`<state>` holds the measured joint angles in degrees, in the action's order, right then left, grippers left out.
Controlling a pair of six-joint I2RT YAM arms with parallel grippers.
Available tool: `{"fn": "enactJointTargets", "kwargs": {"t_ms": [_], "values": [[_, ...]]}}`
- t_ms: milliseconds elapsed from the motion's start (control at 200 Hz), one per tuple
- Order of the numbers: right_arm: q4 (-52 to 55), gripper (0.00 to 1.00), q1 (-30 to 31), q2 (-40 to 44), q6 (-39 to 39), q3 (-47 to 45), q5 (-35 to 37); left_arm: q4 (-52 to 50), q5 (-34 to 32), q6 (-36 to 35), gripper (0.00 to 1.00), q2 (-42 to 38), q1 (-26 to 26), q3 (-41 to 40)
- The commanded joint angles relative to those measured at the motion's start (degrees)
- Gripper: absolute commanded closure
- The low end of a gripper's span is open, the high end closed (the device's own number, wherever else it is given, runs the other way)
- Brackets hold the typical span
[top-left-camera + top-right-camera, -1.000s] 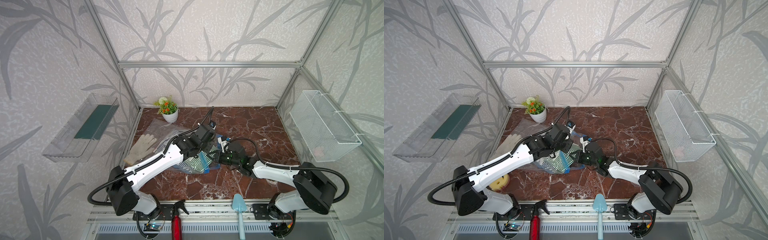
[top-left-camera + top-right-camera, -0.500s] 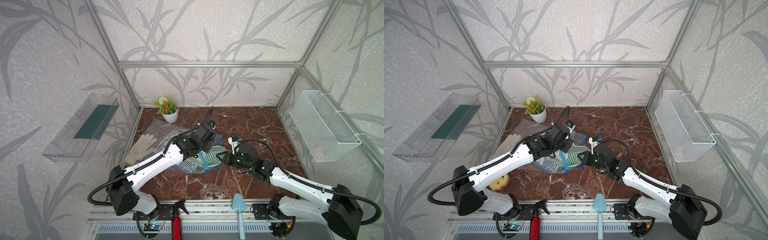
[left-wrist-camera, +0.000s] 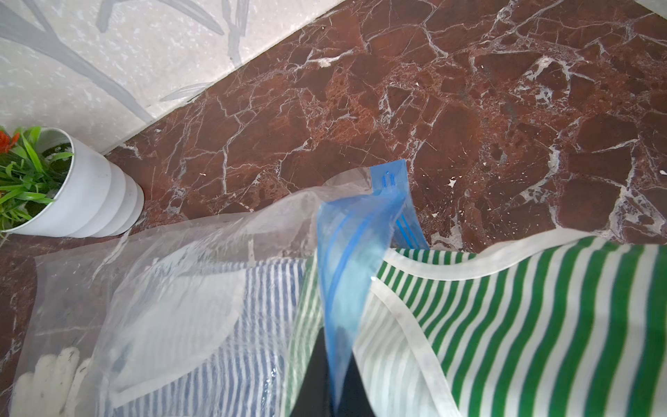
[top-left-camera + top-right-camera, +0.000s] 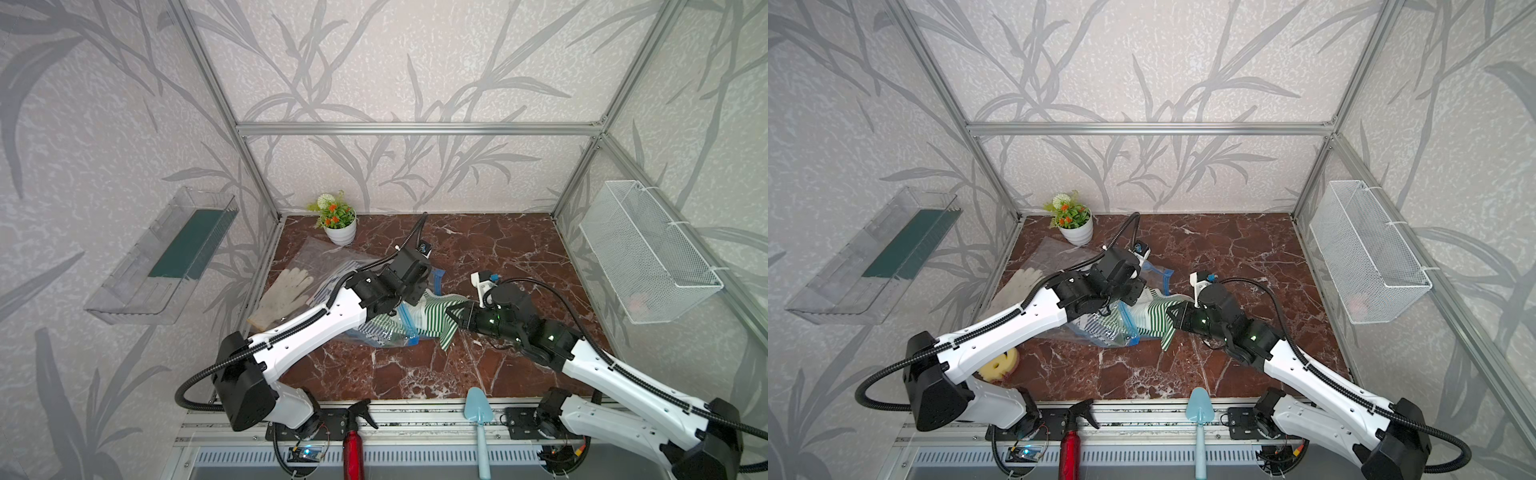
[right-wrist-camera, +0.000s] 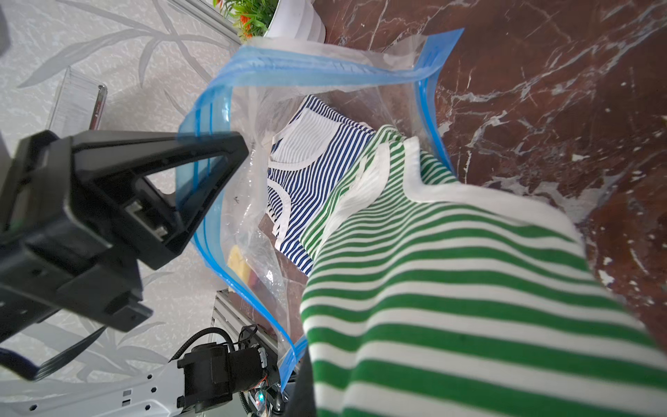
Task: Take the tank top out of the vacuum bag
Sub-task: Take out the tank top from the vacuum bag.
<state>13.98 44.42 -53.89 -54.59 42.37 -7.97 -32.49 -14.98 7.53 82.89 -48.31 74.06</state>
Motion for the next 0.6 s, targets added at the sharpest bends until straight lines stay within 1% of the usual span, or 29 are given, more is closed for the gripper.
{"fn": "enactJointTargets", "kwargs": {"t_ms": [0, 250, 595], "values": [[4.8, 1.0, 0.2, 2.4, 1.6, 3.4, 1.9, 0.6, -1.2, -0.2, 1.0, -1.5, 0.2, 0.6], [10.3, 1.0, 0.3, 5.9, 3.1, 6.9, 5.0, 0.6, -1.0, -0.2, 1.0, -1.7, 0.2, 0.6], [21.9, 1.0, 0.0, 9.2, 5.3, 14.6, 9.2, 0.7, -1.0, -0.2, 1.0, -2.3, 0.2, 0.6]]}}
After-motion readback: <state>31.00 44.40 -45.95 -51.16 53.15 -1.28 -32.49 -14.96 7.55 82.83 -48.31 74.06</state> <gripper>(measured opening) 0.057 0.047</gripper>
